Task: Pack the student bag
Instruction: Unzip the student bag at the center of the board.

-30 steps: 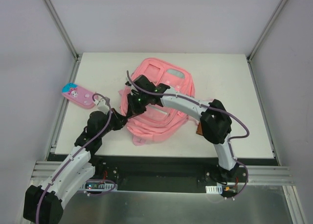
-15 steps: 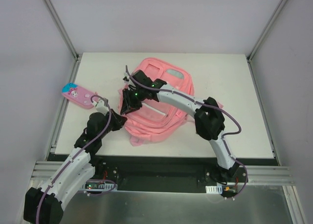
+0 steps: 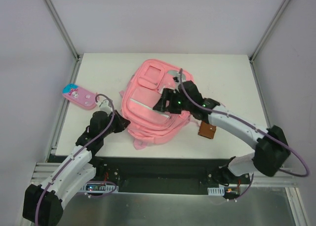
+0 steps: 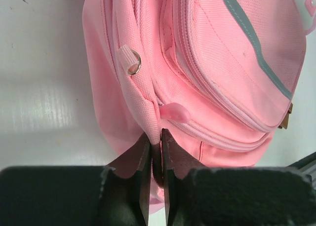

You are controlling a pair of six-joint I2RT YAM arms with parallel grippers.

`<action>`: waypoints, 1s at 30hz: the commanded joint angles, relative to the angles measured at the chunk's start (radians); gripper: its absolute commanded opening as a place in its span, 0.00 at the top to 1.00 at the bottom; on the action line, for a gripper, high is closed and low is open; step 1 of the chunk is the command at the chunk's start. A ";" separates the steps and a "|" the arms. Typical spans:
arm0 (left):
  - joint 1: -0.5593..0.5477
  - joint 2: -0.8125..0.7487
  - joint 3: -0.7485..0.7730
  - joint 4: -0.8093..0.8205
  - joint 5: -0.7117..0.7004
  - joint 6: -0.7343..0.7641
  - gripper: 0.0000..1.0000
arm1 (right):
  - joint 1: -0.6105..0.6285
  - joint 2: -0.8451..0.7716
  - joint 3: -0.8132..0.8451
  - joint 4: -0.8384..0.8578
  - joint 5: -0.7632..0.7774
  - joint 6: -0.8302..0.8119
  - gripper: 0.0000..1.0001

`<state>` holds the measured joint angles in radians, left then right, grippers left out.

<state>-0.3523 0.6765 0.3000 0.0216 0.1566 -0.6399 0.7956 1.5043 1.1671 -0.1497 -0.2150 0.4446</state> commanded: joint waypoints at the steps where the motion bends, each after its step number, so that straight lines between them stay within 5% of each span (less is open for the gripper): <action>1: -0.005 -0.002 0.076 0.070 0.061 0.014 0.89 | -0.055 -0.215 -0.294 0.087 0.198 0.185 0.25; 12: -0.005 0.020 0.110 0.060 0.093 0.054 0.88 | -0.131 -0.234 -0.417 0.237 0.194 0.263 0.39; 19: -0.005 0.029 0.105 0.058 0.104 0.049 0.88 | -0.130 -0.199 -0.376 0.234 0.135 0.289 0.38; 25: -0.005 0.031 0.110 0.058 0.106 0.059 0.89 | -0.118 -0.110 -0.359 0.276 0.072 0.293 0.59; 30: -0.005 0.029 0.103 0.054 0.101 0.055 0.89 | -0.053 -0.226 -0.350 0.190 0.209 0.241 0.51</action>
<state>-0.3523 0.7143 0.3508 -0.0013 0.2081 -0.5873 0.6857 1.3712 0.7639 0.0368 -0.0284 0.7052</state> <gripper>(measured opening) 0.119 0.494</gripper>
